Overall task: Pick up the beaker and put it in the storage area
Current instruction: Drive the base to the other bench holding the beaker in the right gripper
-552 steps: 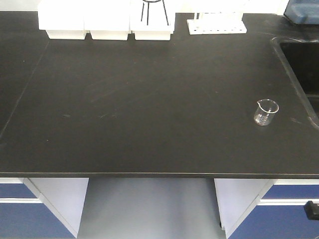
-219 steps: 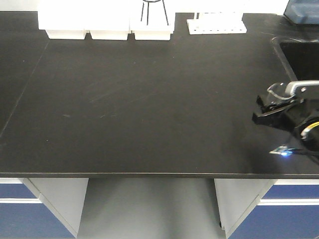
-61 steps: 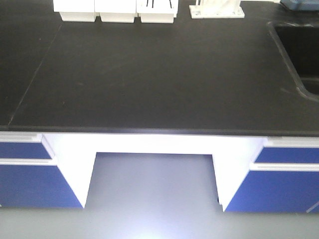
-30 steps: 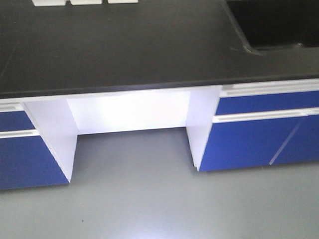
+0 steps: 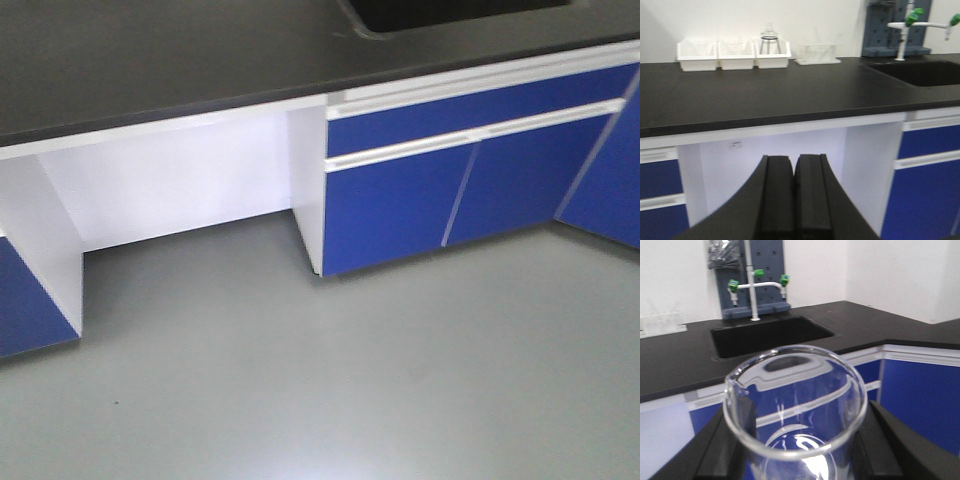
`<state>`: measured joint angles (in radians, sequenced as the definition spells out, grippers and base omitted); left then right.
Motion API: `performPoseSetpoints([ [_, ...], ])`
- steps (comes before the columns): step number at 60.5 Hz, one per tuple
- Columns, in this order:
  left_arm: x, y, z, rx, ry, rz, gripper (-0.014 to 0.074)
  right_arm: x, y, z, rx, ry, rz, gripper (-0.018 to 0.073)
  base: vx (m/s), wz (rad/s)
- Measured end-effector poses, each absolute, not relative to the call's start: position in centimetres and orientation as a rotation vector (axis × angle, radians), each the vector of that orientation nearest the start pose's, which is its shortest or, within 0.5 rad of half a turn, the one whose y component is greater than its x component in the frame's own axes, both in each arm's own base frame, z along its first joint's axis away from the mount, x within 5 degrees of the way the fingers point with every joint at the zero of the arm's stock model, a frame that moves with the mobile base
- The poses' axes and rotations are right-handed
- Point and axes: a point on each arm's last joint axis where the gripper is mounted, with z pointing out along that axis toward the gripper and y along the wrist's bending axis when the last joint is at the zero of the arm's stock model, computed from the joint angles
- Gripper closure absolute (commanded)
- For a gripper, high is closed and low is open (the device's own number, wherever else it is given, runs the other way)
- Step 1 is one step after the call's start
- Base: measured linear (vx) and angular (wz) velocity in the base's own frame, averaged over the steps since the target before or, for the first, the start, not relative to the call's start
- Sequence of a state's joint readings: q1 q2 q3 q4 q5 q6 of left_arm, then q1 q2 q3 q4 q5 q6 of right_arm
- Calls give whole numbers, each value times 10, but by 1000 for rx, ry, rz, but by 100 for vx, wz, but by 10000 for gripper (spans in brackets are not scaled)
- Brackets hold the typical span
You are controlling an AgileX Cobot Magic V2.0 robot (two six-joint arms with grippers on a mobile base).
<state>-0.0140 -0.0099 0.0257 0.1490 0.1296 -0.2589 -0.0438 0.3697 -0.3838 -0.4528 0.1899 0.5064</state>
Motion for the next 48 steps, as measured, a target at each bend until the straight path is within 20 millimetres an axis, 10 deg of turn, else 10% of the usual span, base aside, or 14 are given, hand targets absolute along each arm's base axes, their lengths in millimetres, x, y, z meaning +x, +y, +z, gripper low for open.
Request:
performPoseSetpoints([
  [48, 57, 1, 193, -94, 1626, -81, 605, 88, -11, 302, 149, 1634, -55, 563, -23, -63],
])
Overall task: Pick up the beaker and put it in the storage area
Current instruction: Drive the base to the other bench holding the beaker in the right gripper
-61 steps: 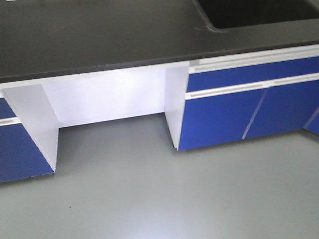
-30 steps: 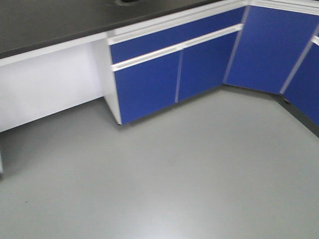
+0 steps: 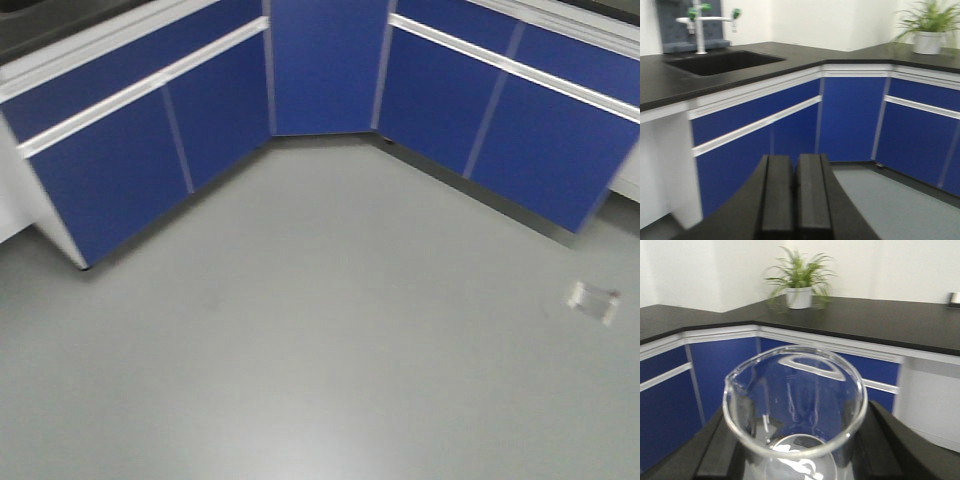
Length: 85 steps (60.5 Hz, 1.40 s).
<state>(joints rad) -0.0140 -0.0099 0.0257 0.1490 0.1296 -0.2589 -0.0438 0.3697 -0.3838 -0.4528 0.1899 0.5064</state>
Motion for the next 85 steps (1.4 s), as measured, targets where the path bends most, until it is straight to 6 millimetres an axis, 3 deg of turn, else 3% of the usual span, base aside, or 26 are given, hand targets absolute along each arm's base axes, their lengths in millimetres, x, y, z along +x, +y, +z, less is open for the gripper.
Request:
performPoseSetpoints([
  [37, 57, 1, 193, -94, 1626, -81, 605, 88, -11, 302, 149, 1634, -55, 563, -7, -39],
  [85, 57, 1, 193, -94, 1626, -81, 605, 88, -11, 302, 149, 1634, -55, 563, 15, -49],
])
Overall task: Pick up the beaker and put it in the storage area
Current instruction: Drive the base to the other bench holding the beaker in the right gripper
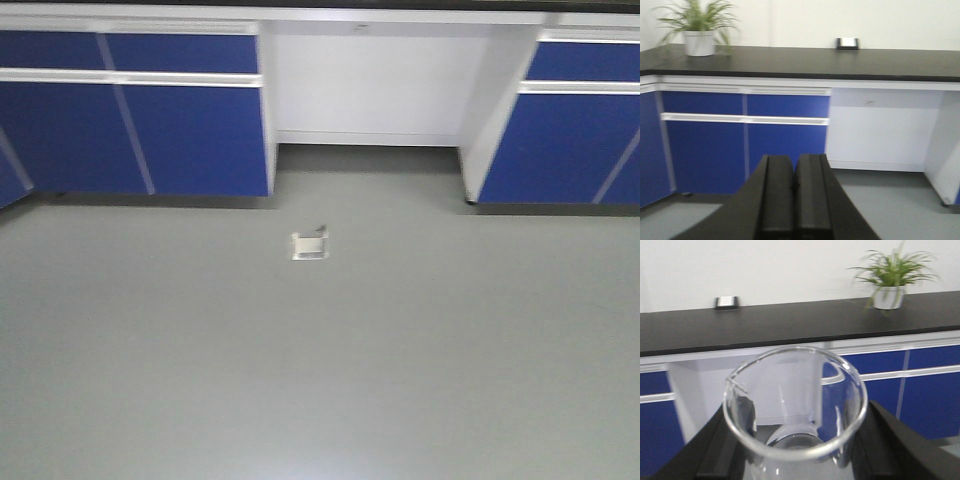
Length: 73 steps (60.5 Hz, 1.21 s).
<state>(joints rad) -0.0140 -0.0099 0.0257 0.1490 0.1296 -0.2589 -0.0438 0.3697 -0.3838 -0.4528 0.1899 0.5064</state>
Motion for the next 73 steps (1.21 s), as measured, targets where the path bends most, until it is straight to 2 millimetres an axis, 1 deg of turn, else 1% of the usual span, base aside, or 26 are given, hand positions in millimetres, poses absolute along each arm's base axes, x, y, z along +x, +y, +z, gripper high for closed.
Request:
performPoseSetpoints([
  [26, 57, 1, 193, -94, 1626, -81, 605, 88, -11, 302, 149, 1634, -55, 563, 28, -70],
  [40, 57, 1, 193, -94, 1626, -81, 605, 88, -11, 302, 149, 1634, -55, 563, 34, -45],
  [55, 57, 1, 193, -94, 1626, -81, 605, 88, -11, 302, 149, 1634, -55, 563, 40, -10],
  [73, 57, 1, 193, -94, 1626, -81, 605, 88, -11, 302, 149, 1634, -55, 563, 46, 22],
])
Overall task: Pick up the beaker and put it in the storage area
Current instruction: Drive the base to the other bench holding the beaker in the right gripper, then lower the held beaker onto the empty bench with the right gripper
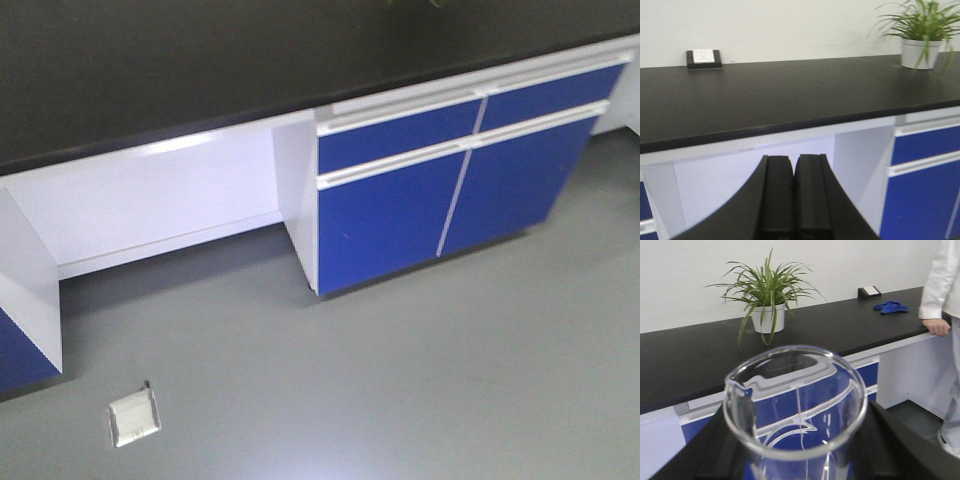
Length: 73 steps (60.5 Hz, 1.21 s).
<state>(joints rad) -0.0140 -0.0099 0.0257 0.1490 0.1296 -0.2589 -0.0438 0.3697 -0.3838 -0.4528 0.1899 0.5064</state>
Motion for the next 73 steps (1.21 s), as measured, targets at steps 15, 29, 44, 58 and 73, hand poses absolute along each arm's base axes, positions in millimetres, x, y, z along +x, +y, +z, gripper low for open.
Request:
performPoseSetpoints([
  [15, 57, 1, 193, -94, 1626, -81, 605, 88, -11, 302, 149, 1634, -55, 563, 44, 37],
  [29, 57, 1, 193, -94, 1626, -81, 605, 88, -11, 302, 149, 1634, -55, 563, 39, 40],
  [44, 57, 1, 193, -94, 1626, -81, 605, 88, -11, 302, 149, 1634, -55, 563, 35, 34],
  [58, 57, 1, 193, -94, 1626, -81, 605, 88, -11, 302, 149, 1634, -55, 563, 31, 27],
  [73, 57, 1, 193, -94, 1626, -81, 605, 88, -11, 302, 149, 1634, -55, 563, 25, 21],
])
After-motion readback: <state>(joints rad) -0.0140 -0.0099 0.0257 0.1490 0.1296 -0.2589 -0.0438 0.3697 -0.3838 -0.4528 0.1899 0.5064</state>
